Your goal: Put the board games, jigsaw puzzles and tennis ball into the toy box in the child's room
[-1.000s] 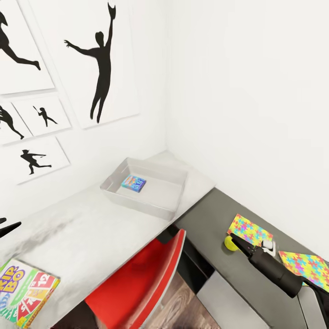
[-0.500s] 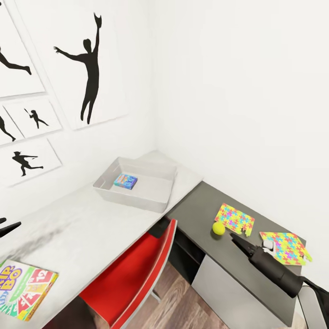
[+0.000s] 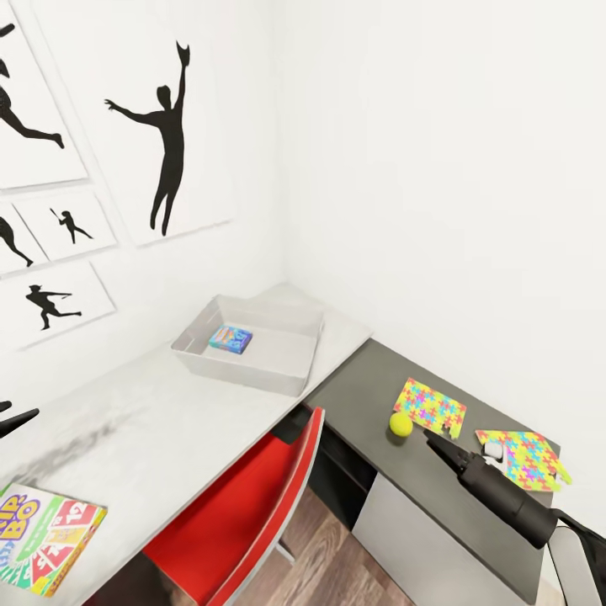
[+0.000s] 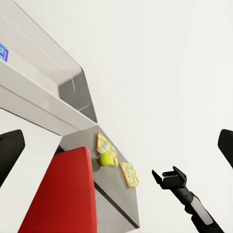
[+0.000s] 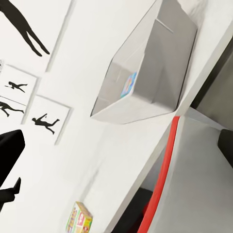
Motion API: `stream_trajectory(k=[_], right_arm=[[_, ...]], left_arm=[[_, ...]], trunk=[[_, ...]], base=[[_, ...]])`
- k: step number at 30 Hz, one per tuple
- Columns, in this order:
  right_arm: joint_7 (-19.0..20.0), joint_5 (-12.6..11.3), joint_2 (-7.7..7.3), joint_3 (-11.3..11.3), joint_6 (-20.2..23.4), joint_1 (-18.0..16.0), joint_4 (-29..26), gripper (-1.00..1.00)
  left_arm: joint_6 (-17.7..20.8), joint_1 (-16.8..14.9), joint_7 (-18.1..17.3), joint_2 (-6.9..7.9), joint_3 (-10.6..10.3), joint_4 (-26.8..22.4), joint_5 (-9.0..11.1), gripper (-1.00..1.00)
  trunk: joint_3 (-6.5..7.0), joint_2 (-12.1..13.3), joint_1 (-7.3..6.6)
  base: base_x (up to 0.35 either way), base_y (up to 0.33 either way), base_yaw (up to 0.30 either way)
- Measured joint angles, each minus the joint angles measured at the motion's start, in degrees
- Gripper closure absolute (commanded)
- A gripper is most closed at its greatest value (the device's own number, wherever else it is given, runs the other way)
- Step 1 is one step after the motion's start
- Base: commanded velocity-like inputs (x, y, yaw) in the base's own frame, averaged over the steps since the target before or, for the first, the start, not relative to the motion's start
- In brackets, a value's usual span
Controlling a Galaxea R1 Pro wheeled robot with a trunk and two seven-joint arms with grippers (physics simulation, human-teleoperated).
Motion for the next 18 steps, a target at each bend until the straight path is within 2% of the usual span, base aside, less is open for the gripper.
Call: stream_trajectory(k=[18], right_arm=[[0.11, -0.02, 0.08, 0.05, -0.02, 0.0, 0.0, -1.0]], left_arm=[[0.02, 0.0, 0.0, 0.04, 0.0, 0.0, -0.01, -1.0]], trunk=[[1.68, 0.0, 0.0]], base=[[0.0, 0.0, 0.0]])
